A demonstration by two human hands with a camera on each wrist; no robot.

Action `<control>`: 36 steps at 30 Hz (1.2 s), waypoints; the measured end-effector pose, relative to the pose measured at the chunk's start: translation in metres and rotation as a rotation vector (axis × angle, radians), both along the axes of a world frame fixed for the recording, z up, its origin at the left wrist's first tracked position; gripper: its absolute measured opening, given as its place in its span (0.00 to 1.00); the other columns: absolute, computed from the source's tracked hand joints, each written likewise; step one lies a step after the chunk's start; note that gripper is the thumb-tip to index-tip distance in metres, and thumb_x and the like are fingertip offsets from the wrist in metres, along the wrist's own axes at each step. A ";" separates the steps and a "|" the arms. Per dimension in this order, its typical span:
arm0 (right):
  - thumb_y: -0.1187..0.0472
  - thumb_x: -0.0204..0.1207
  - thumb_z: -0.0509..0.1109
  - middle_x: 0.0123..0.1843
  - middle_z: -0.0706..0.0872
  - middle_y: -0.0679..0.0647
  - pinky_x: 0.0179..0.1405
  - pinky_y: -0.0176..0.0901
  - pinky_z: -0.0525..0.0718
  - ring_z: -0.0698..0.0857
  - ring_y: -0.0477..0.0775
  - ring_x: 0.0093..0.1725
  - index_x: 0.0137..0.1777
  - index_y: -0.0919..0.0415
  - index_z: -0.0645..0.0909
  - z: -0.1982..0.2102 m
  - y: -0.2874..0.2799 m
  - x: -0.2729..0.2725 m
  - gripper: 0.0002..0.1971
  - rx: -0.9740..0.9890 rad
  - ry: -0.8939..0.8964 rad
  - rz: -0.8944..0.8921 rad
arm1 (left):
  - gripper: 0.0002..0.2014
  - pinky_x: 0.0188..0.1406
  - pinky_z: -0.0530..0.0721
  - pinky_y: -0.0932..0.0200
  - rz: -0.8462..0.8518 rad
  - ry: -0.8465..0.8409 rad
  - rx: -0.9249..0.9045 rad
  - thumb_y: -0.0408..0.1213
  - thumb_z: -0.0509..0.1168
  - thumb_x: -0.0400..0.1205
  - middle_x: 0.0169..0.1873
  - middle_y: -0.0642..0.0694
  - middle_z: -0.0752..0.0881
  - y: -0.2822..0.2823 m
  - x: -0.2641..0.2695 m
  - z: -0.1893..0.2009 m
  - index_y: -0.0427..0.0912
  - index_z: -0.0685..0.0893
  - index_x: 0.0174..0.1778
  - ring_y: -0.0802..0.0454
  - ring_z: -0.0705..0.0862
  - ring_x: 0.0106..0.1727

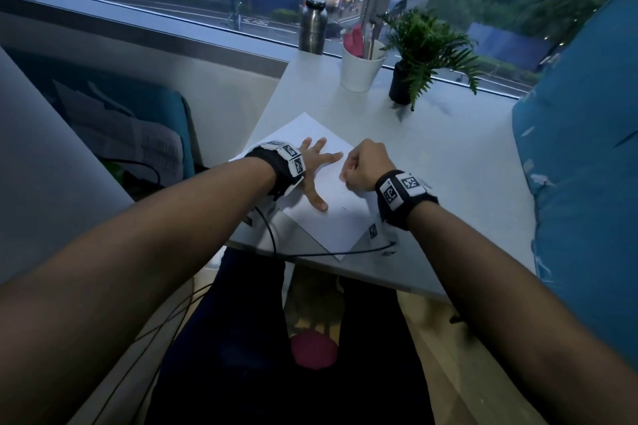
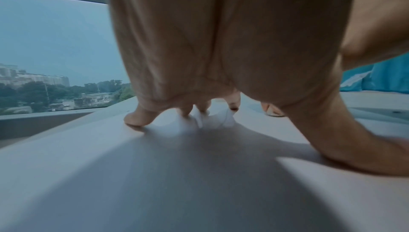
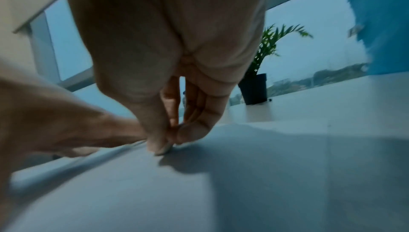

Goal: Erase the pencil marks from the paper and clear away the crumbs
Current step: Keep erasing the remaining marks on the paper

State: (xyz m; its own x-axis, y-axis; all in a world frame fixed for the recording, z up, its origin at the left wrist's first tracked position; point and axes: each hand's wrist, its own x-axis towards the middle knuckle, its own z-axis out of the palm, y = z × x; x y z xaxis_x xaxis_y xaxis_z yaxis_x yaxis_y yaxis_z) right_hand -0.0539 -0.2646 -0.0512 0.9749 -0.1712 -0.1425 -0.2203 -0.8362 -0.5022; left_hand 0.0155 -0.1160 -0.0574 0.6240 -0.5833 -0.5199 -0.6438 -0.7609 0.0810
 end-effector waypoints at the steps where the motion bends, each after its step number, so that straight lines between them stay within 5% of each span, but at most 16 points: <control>1: 0.64 0.66 0.80 0.35 0.90 0.54 0.37 0.42 0.91 0.90 0.51 0.33 0.32 0.60 0.88 0.000 -0.007 0.001 0.04 -0.029 -0.018 -0.032 | 0.68 0.73 0.50 0.18 -0.008 -0.009 0.009 0.69 0.79 0.58 0.85 0.46 0.32 -0.002 0.000 0.000 0.65 0.37 0.84 0.37 0.34 0.85; 5: 0.65 0.66 0.79 0.37 0.89 0.55 0.41 0.46 0.92 0.89 0.52 0.35 0.30 0.58 0.87 -0.004 -0.016 -0.004 0.06 -0.070 0.023 -0.002 | 0.70 0.68 0.48 0.12 -0.022 -0.056 0.039 0.70 0.80 0.53 0.86 0.47 0.35 0.000 0.001 -0.001 0.66 0.40 0.84 0.41 0.36 0.86; 9: 0.63 0.67 0.79 0.39 0.90 0.57 0.40 0.44 0.91 0.90 0.51 0.34 0.30 0.58 0.87 -0.006 -0.023 -0.016 0.07 -0.047 0.030 -0.005 | 0.59 0.71 0.52 0.14 -0.052 -0.113 -0.012 0.62 0.81 0.62 0.86 0.42 0.44 0.008 0.001 0.011 0.62 0.54 0.85 0.41 0.42 0.86; 13: 0.64 0.68 0.78 0.35 0.90 0.55 0.41 0.41 0.89 0.89 0.49 0.37 0.31 0.59 0.87 -0.007 -0.015 -0.028 0.06 -0.015 0.022 0.017 | 0.43 0.78 0.52 0.26 0.010 -0.139 -0.085 0.48 0.79 0.72 0.86 0.42 0.53 0.019 0.004 0.016 0.59 0.66 0.82 0.43 0.52 0.86; 16: 0.65 0.68 0.78 0.34 0.90 0.57 0.33 0.36 0.85 0.90 0.51 0.36 0.33 0.62 0.87 -0.004 -0.006 -0.033 0.05 0.052 0.057 0.032 | 0.37 0.77 0.68 0.44 0.107 -0.162 -0.198 0.38 0.75 0.72 0.81 0.46 0.67 0.025 0.004 0.007 0.57 0.73 0.78 0.43 0.68 0.79; 18: 0.65 0.68 0.78 0.32 0.90 0.56 0.29 0.34 0.84 0.91 0.51 0.32 0.34 0.63 0.87 -0.001 0.000 -0.033 0.05 0.061 0.077 0.061 | 0.38 0.72 0.74 0.49 0.108 -0.121 -0.258 0.42 0.76 0.72 0.79 0.46 0.70 0.026 0.002 -0.001 0.52 0.71 0.80 0.43 0.72 0.76; 22: 0.67 0.69 0.76 0.32 0.90 0.54 0.33 0.39 0.88 0.91 0.52 0.33 0.36 0.63 0.89 0.006 0.007 -0.021 0.02 0.063 -0.015 0.048 | 0.61 0.82 0.57 0.35 0.088 -0.044 -0.175 0.70 0.77 0.61 0.86 0.43 0.47 0.025 -0.007 -0.013 0.58 0.51 0.86 0.42 0.52 0.86; 26: 0.69 0.69 0.75 0.29 0.89 0.53 0.39 0.44 0.92 0.91 0.52 0.31 0.35 0.61 0.89 0.008 0.012 -0.005 0.05 0.070 0.018 0.109 | 0.65 0.78 0.45 0.24 0.066 -0.031 -0.102 0.74 0.75 0.59 0.86 0.43 0.37 0.023 -0.008 -0.014 0.64 0.41 0.85 0.45 0.38 0.86; 30: 0.68 0.69 0.72 0.29 0.89 0.54 0.39 0.44 0.91 0.90 0.52 0.31 0.32 0.60 0.89 0.002 0.016 0.002 0.07 0.073 -0.062 0.022 | 0.66 0.76 0.38 0.20 0.071 -0.029 -0.077 0.77 0.73 0.56 0.85 0.46 0.34 0.025 -0.008 -0.016 0.68 0.39 0.83 0.48 0.35 0.86; 36: 0.67 0.67 0.70 0.33 0.90 0.52 0.42 0.43 0.91 0.90 0.50 0.37 0.34 0.59 0.90 0.002 0.022 -0.002 0.08 0.113 -0.011 0.144 | 0.66 0.76 0.39 0.20 0.057 -0.022 -0.071 0.77 0.73 0.55 0.85 0.46 0.32 0.026 -0.009 -0.015 0.71 0.38 0.82 0.48 0.35 0.86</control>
